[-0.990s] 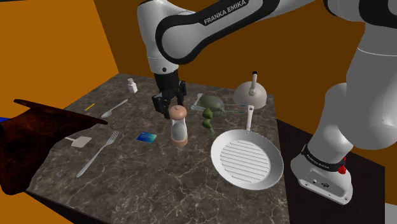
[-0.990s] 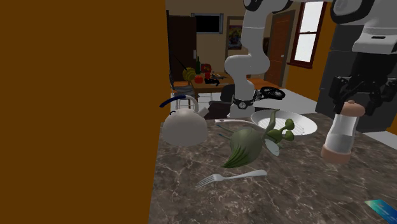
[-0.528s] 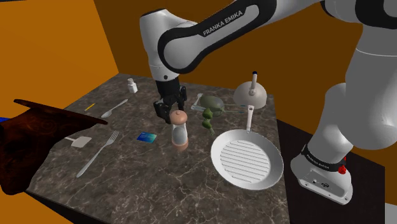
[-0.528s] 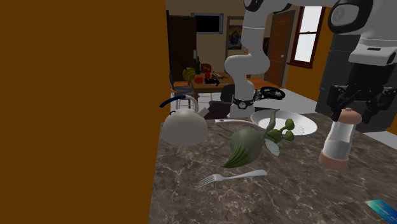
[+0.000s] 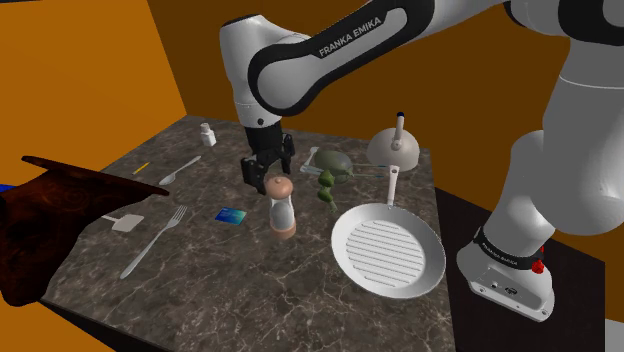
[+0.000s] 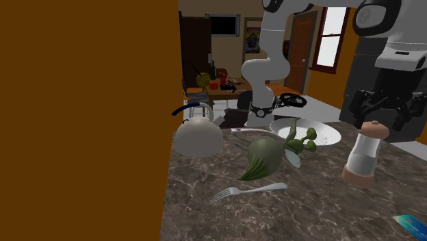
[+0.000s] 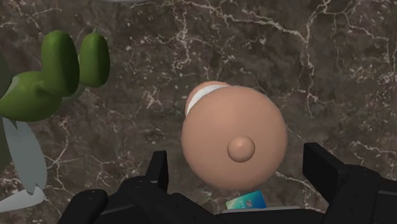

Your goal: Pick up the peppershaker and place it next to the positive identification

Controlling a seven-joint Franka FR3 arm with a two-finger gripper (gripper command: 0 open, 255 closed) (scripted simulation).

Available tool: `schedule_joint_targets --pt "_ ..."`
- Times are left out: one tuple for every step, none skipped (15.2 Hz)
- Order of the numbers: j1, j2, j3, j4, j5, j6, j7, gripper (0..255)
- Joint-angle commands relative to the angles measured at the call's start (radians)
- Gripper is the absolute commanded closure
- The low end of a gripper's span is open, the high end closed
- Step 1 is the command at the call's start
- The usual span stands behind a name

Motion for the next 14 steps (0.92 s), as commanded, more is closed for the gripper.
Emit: schedule_joint_targets --pt "0.0 0.0 0.0 0.0 0.0 0.0 0.0 0" --pt "0.0 0.0 0.0 0.0 0.0 0.0 0.0 0" --pt "-0.001 -0.008 0.0 0.025 0.001 -0.032 -0.001 0" --pt "-0.001 -0.014 0.0 0.051 0.001 -0.064 -0.001 0" --pt "-0.002 -0.019 -0.001 0.078 0.002 -0.097 -0.001 0" --pt "-0.002 -0.022 -0.001 0.101 0.002 -0.123 -0.001 0" --pt "-0.002 -0.022 -0.001 0.1 0.002 -0.122 -0.001 0" --pt "-0.002 -0.022 -0.001 0.101 0.002 -0.123 -0.001 0" --pt "-0.002 -0.022 -0.001 0.101 0.002 -0.123 -0.001 0" --pt "-0.002 -0.022 -0.001 0.101 0.002 -0.123 -0.001 0" --pt "-0.002 -0.022 -0.001 0.101 0.002 -0.123 -0.001 0" --pt "-0.002 -0.022 -0.001 0.101 0.002 -0.123 -0.001 0" --pt "-0.002 -0.022 -0.001 0.101 0.002 -0.123 -0.001 0" --pt "-0.002 -0.022 -0.001 0.101 0.002 -0.122 -0.001 0"
